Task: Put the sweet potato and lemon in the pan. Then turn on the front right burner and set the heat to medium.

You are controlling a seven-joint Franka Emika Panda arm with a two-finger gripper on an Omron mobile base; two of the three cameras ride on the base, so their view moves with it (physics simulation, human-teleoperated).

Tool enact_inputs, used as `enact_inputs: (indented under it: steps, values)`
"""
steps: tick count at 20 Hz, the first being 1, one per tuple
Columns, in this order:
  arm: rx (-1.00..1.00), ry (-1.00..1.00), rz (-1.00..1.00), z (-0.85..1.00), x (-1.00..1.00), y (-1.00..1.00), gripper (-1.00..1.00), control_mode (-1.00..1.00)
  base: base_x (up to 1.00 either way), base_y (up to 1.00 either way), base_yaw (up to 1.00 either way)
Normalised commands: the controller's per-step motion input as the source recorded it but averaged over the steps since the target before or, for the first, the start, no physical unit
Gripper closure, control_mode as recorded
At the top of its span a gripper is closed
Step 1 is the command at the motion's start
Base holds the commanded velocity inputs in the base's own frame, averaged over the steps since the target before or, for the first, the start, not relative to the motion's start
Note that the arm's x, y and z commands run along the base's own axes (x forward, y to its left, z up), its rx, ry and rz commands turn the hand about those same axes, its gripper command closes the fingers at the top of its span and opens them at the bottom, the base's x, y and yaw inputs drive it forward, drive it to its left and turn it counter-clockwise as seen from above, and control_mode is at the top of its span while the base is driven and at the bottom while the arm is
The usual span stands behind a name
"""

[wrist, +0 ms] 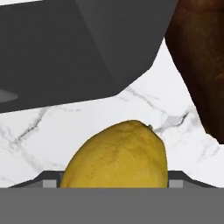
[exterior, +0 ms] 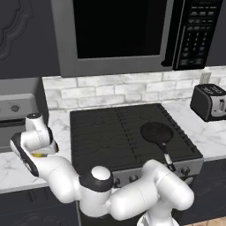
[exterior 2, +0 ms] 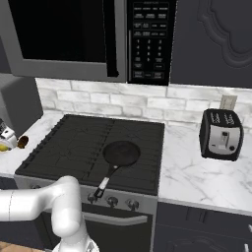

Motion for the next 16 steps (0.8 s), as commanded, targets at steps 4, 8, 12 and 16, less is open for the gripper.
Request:
enact_inputs:
  steps: [4, 8, 12, 16]
  values:
    - [0.00, 0.00, 0.00, 0.00, -0.22, -0.02, 1.00, -1.00, 0.00, 0.00, 0.00]
    - [0.00, -0.09, 0.00, 0.19, -0.82, -0.10, 1.00, -1.00, 0.00, 0.00, 0.00]
    - [0.01, -0.01, 0.00, 0.59, -0.88, -0.04, 1.00, -1.00, 0.00, 0.00, 0.00]
    - [0.02, 0.00, 0.00, 0.62, -0.86, -0.31, 1.00, -1.00, 0.00, 0.00, 0.00]
